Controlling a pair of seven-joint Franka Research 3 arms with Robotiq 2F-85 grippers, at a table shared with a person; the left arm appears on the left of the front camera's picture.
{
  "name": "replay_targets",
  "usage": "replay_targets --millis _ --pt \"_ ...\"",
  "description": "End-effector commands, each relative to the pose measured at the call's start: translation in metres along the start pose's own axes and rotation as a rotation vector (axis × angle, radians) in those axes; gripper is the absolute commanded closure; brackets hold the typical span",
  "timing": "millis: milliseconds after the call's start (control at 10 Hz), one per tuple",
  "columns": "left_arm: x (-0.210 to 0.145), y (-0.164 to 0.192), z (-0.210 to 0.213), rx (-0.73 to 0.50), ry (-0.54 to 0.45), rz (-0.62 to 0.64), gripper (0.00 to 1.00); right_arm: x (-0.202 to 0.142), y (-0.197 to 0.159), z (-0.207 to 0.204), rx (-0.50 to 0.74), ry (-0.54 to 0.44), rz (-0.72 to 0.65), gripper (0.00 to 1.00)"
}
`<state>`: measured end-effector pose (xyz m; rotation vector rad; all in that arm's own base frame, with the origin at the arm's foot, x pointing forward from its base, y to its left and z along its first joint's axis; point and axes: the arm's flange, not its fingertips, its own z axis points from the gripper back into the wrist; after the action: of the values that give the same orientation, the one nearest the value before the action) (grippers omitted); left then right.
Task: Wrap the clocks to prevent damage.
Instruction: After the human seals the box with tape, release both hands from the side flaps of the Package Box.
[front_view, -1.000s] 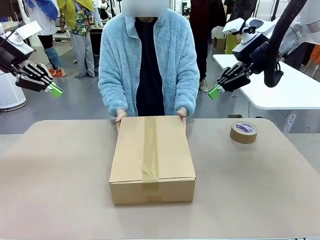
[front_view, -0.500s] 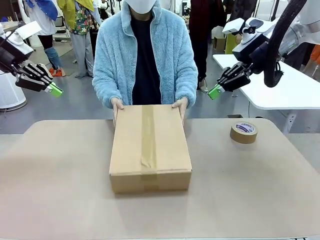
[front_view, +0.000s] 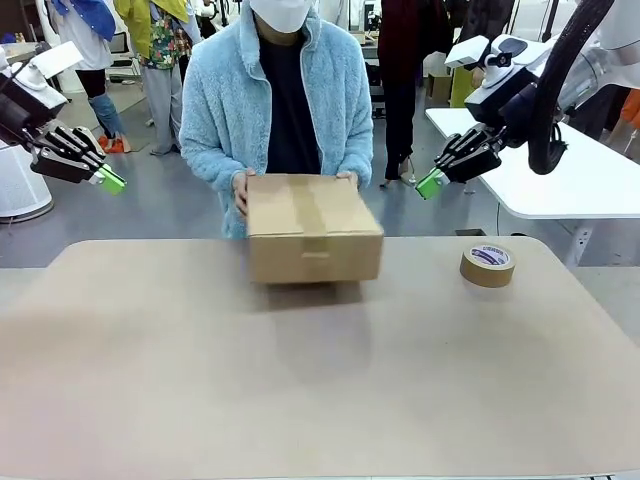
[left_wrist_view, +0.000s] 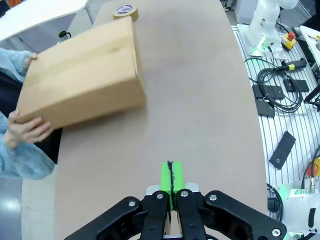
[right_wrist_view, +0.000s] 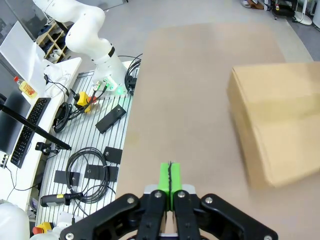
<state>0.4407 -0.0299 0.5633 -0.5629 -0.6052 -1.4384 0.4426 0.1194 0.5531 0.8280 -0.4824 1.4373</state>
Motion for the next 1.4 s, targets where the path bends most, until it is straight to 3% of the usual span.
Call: replay_targets --millis 0,100,200,400,500,700,900,1000,1100,1200,1300 --pt "0.005 -0.007 0.003 -0.006 -0.011 -0.002 0.49 0.001 0.007 -0.001 0.010 0.020 0.017 0.40" --pt "0.007 -0.011 0.004 0.004 -0.005 0.001 0.41 0.001 0.009 -0.002 0.010 0.020 0.004 0.36" --pt "0.008 -0.002 0.010 -0.003 0.002 -0.004 0.00 0.003 0.007 -0.001 -0.007 0.031 -0.001 0.00" --pt "0.008 -0.010 0.011 0.010 0.000 0.012 0.00 0.002 0.012 -0.003 0.012 0.047 -0.005 0.00" --pt "0.010 -0.003 0.016 0.001 0.005 0.006 0.18 0.003 0.010 -0.001 0.008 0.041 -0.014 0.17" --pt "0.010 -0.007 0.012 -0.006 -0.001 0.017 0.00 0.001 0.014 -0.002 0.024 0.043 -0.023 0.00" --pt "0.011 -0.001 0.015 -0.016 -0.001 0.018 0.00 0.002 0.012 -0.001 0.024 0.041 -0.033 0.00" --pt "0.011 -0.004 0.014 -0.011 0.002 0.025 0.11 0.002 0.014 -0.002 0.022 0.050 -0.041 0.06" --pt "0.011 -0.004 0.016 0.001 0.029 0.033 0.02 0.002 0.014 -0.003 -0.004 0.092 -0.080 0.00" --pt "0.007 -0.004 0.011 -0.002 -0.009 -0.003 0.02 0.003 0.007 -0.001 0.015 0.024 -0.010 0.00" --pt "0.007 -0.004 0.011 -0.002 -0.009 -0.003 0.02 0.003 0.007 -0.001 0.015 0.024 -0.010 0.00"
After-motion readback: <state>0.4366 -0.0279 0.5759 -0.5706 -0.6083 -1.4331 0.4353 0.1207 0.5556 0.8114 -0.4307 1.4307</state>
